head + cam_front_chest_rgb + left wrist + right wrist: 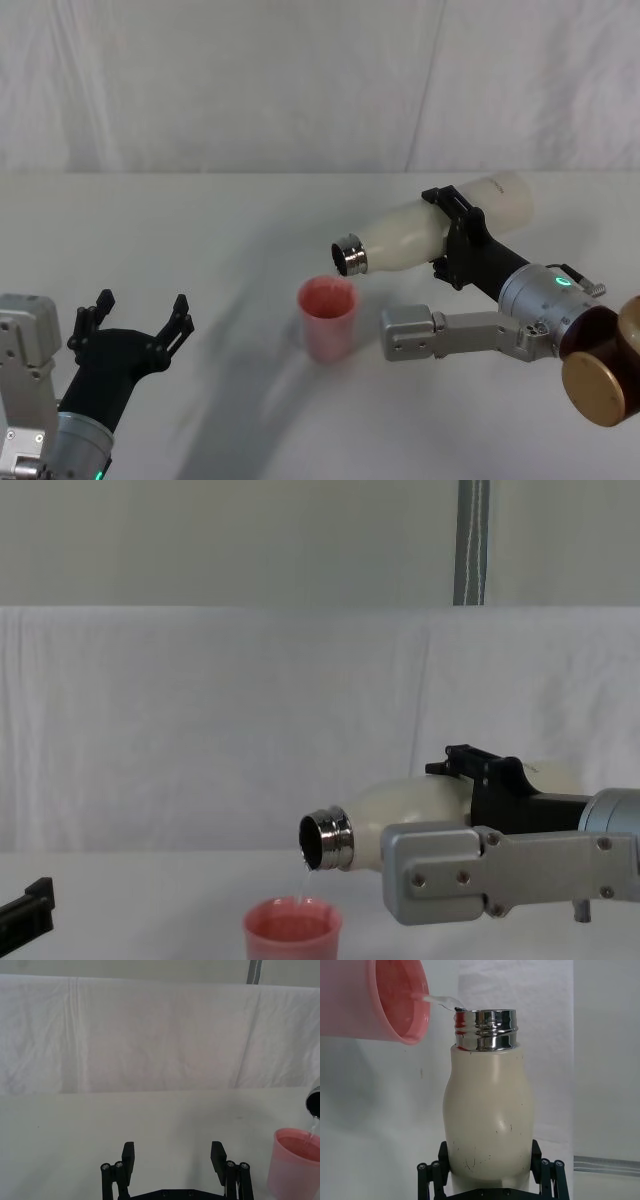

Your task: Grasp the thermos with one hand and pour water into the cup lid.

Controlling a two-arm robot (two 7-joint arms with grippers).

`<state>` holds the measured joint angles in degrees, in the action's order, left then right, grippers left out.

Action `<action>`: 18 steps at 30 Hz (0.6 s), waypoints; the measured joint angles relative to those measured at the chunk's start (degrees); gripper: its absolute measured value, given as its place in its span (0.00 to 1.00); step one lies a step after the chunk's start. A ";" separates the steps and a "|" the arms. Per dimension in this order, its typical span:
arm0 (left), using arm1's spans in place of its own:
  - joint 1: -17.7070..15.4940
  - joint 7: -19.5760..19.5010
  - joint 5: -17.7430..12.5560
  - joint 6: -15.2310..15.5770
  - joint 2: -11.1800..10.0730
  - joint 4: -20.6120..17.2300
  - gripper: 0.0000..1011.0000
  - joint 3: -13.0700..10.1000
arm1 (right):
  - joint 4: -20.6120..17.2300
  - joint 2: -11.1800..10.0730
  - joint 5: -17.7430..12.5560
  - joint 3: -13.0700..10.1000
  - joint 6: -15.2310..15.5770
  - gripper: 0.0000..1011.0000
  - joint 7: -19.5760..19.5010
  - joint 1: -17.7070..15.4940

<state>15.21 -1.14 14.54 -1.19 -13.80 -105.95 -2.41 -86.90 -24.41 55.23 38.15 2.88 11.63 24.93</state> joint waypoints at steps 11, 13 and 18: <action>0.00 0.00 0.00 0.00 0.00 0.00 0.99 0.00 | 0.07 1.10 -3.98 -2.05 -1.48 0.94 -1.82 -1.32; 0.00 0.00 0.00 0.00 0.00 0.00 0.99 0.00 | 0.06 1.72 -6.37 -3.13 -2.18 0.94 -2.43 -2.08; 0.00 0.00 0.00 0.00 0.00 0.00 0.99 0.00 | 0.14 3.28 -12.13 -5.93 -3.80 0.94 -3.14 -3.90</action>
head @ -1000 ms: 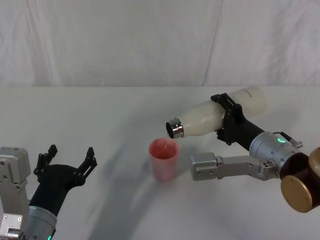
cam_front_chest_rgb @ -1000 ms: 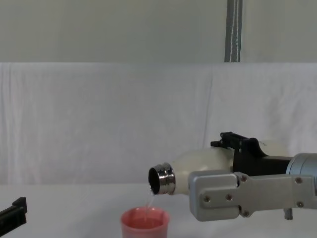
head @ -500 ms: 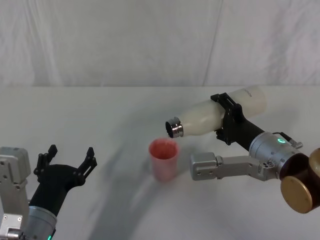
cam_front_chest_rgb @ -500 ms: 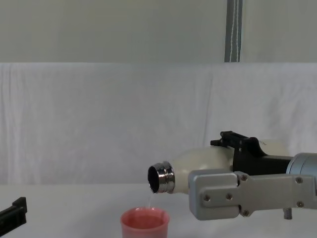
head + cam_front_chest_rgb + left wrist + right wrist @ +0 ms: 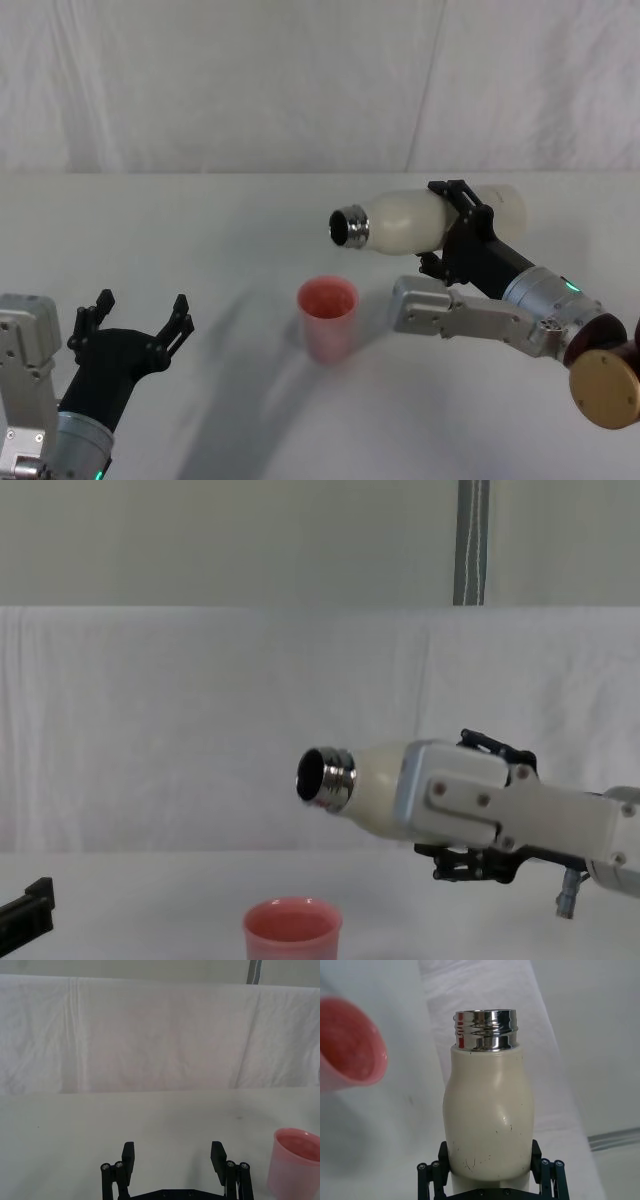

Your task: Grasp the thermos with one hand and pour water into the cup lid.

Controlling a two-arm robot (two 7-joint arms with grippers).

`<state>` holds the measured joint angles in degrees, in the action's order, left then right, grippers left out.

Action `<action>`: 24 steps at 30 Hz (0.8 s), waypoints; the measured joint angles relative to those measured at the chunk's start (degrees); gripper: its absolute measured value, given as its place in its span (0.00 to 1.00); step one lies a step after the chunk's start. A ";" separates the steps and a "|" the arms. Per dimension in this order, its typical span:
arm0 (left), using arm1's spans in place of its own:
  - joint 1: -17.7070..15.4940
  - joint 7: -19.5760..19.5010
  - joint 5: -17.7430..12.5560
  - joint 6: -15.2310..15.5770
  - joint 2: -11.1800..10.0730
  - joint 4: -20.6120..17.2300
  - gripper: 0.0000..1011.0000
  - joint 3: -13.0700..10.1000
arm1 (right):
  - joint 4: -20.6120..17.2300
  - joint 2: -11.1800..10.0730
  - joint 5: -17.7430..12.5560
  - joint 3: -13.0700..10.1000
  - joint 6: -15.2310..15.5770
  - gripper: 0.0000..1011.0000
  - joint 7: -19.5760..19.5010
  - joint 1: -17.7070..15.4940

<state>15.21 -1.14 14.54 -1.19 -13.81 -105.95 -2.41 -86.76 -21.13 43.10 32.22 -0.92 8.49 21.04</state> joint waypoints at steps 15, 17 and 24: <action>0.00 0.00 0.00 0.00 0.00 0.00 0.99 0.00 | -0.83 4.09 -15.51 -7.51 -1.80 0.94 1.77 -4.40; 0.00 0.00 0.00 0.00 0.00 0.00 0.99 0.00 | -0.98 4.54 -17.03 -8.32 -1.94 0.94 1.83 -4.87; 0.00 0.00 0.00 0.00 0.00 0.00 0.99 0.00 | -1.36 6.65 -25.33 -12.36 -3.10 0.94 2.90 -6.74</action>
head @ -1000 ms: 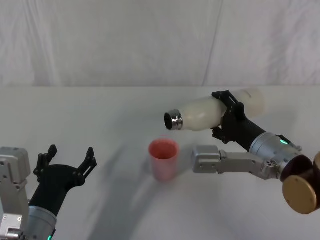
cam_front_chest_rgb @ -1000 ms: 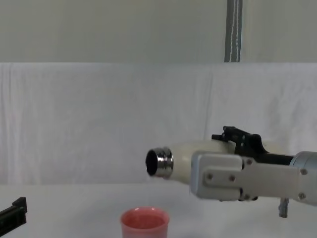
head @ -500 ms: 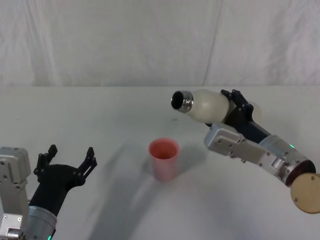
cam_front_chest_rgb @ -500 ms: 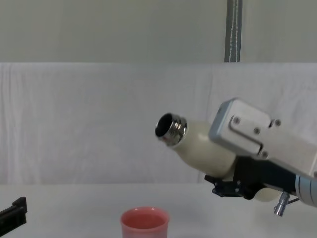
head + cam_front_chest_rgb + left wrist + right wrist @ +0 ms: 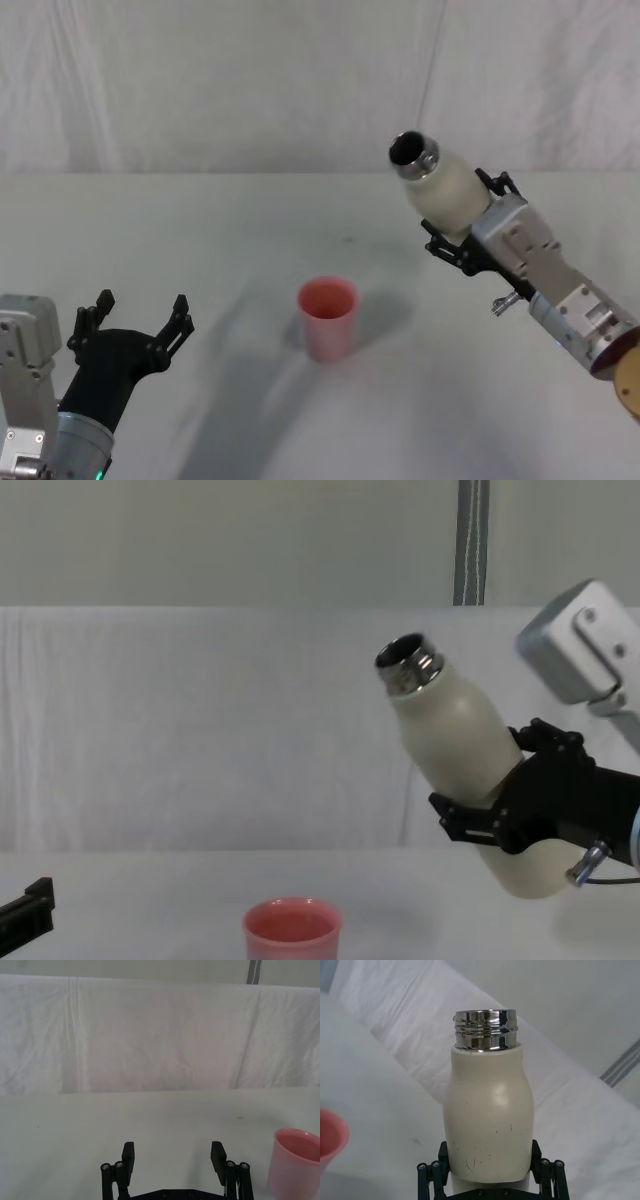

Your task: Grasp the thermos with one hand and pour water into the cup lid.

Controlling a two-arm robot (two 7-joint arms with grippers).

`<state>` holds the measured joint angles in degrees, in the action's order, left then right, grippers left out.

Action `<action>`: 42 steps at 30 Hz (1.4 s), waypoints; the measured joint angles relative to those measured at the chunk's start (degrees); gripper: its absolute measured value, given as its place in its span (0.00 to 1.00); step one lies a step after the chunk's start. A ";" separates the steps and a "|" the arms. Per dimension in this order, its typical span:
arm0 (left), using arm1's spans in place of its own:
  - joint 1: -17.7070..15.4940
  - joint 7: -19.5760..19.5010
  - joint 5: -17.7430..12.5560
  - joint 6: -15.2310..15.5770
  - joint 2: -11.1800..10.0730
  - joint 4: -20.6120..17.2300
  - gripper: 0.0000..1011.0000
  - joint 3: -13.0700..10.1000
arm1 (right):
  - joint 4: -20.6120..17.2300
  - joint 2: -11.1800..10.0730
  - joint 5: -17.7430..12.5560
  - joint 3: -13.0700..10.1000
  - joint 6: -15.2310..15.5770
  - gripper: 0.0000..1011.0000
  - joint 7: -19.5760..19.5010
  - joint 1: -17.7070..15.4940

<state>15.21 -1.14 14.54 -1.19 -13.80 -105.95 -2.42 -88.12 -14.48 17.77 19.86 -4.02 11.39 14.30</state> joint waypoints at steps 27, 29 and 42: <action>0.00 0.00 0.00 0.00 0.00 0.00 0.99 0.00 | -1.75 3.81 -21.18 -9.89 -0.53 0.94 1.21 -6.92; 0.00 0.00 0.00 0.00 0.00 0.00 0.99 0.00 | -2.03 3.87 -22.02 -10.45 -0.32 0.94 0.98 -7.64; 0.00 0.00 0.00 0.00 0.00 0.00 0.99 0.00 | -2.28 3.92 -24.85 -12.39 0.57 0.94 -0.04 -10.37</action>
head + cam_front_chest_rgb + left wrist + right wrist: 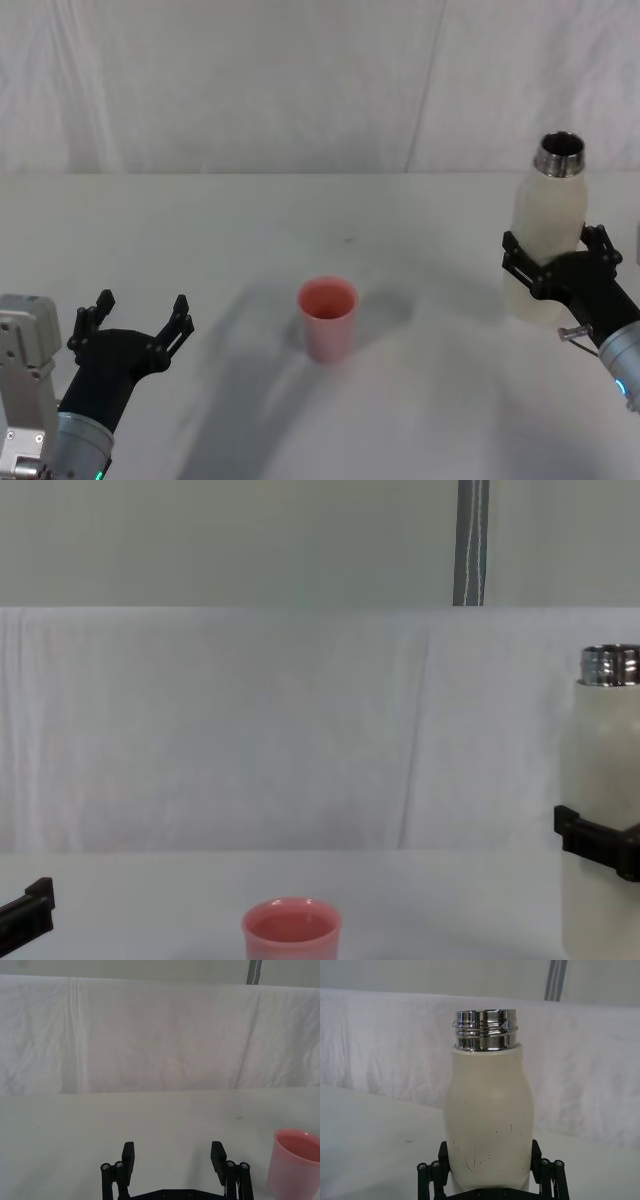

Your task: Grasp the thermos with one hand and pour water into the cup lid.

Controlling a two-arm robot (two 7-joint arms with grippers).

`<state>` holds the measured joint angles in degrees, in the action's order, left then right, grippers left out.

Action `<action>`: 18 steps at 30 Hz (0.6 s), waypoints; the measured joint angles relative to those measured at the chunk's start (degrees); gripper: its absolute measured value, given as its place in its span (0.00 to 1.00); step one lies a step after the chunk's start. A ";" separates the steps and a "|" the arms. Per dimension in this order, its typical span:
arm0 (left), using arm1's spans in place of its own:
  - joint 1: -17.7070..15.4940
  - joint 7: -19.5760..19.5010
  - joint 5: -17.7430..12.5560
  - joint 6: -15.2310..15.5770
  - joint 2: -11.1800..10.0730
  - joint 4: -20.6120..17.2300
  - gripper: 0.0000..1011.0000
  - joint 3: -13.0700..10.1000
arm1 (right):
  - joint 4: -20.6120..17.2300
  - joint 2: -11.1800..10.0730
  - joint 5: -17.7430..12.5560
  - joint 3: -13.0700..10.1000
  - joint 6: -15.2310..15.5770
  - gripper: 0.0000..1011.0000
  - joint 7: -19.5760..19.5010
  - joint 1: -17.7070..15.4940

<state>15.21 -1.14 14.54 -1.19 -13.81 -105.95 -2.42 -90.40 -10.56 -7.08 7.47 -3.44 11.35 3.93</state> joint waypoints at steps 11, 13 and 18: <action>0.00 0.00 0.00 0.00 0.00 0.00 0.99 0.00 | 1.51 1.21 -2.45 -0.86 -0.84 0.94 -0.42 -0.55; 0.00 0.00 0.00 0.00 0.00 0.00 0.99 0.00 | 1.89 1.35 -2.67 -0.88 -1.20 0.94 -0.43 -0.55; 0.00 0.00 0.00 0.00 0.00 0.00 0.99 0.00 | 2.71 1.64 -3.13 -0.88 -1.87 0.94 -0.43 -0.54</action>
<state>15.21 -1.14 14.54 -1.19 -13.81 -105.95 -2.41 -87.70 -8.92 -10.21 6.59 -5.31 10.92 3.39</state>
